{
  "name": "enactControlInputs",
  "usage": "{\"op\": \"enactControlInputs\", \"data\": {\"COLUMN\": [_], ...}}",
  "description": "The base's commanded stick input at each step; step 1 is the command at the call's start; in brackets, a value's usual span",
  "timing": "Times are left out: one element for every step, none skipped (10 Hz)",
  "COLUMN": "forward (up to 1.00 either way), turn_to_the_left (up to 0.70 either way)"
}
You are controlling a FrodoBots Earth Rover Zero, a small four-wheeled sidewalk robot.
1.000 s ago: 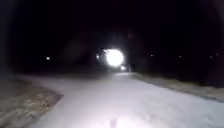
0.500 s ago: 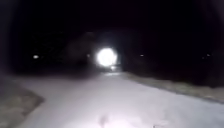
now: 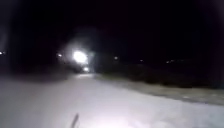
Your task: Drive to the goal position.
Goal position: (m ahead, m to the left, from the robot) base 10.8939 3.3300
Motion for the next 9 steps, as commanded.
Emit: {"op": "enactControlInputs", "data": {"forward": [0.7,0.7,0.7,0.7,0.7,0.7,0.7,0.7,0.7], "turn_to_the_left": [0.02,0.26,0.35,0.35,0.35,0.35,0.35,0.35,0.35]}}
